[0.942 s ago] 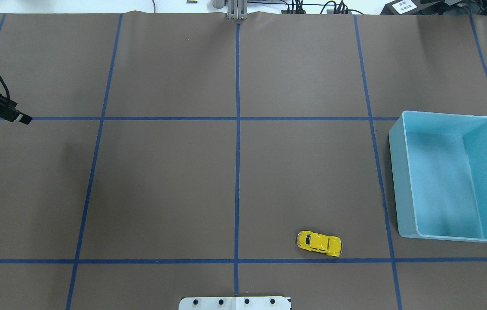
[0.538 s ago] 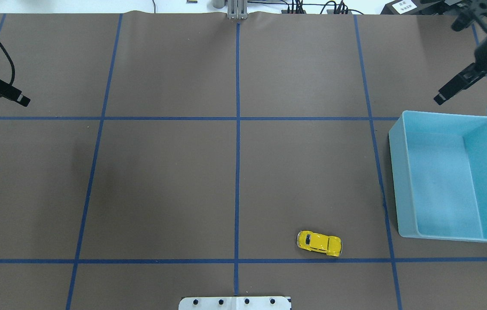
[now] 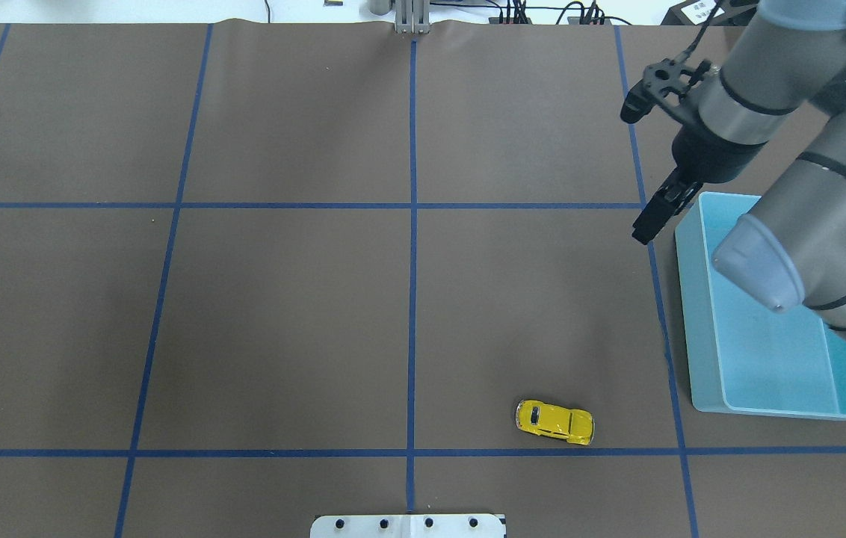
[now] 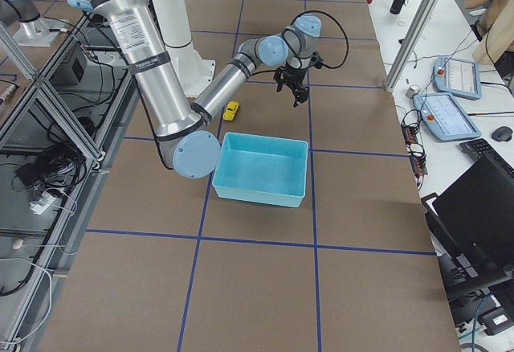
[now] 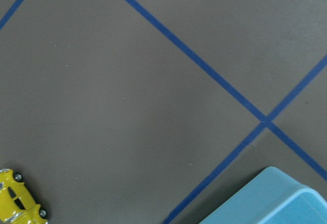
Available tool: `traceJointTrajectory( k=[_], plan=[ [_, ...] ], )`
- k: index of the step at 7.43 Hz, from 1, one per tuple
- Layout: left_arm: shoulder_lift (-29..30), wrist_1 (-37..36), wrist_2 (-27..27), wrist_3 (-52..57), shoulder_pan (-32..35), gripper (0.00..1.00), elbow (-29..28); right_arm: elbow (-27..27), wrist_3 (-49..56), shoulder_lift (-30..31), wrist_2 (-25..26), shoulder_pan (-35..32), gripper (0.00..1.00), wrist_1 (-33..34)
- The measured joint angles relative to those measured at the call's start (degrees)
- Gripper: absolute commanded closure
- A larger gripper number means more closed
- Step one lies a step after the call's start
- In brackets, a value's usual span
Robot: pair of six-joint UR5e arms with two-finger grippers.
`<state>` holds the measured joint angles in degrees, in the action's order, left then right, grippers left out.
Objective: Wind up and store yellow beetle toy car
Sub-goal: 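Retract the left arm while moving the right gripper toward the yellow car, then lower the right gripper around the yellow car and close it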
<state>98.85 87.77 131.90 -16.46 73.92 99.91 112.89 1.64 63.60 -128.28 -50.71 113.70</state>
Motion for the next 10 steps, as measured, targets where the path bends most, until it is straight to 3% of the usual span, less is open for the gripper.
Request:
traceJointTrajectory(
  k=[3, 6, 8, 10],
  plan=[
    [-8.09, -0.75, 0.6, 9.1, 7.82, 0.0, -0.86, 8.98, -5.44, -0.96, 4.64, 11.8, 0.0, 4.31],
    [-12.12, -0.93, 2.19, 11.74, 12.78, 0.0, -2.31, 11.2, -13.8, 0.4, 18.66, 28.3, 0.0, 3.11],
    [-12.26, -0.97, 2.43, 11.96, 13.77, 0.0, -3.21, 10.81, -15.28, 5.39, 23.72, 33.54, 0.0, -4.8],
    [-11.64, -1.59, 2.53, 11.59, 13.86, 0.0, -3.42, 6.51, -15.38, 10.1, 24.8, 35.37, 0.0, -16.95]
  ],
)
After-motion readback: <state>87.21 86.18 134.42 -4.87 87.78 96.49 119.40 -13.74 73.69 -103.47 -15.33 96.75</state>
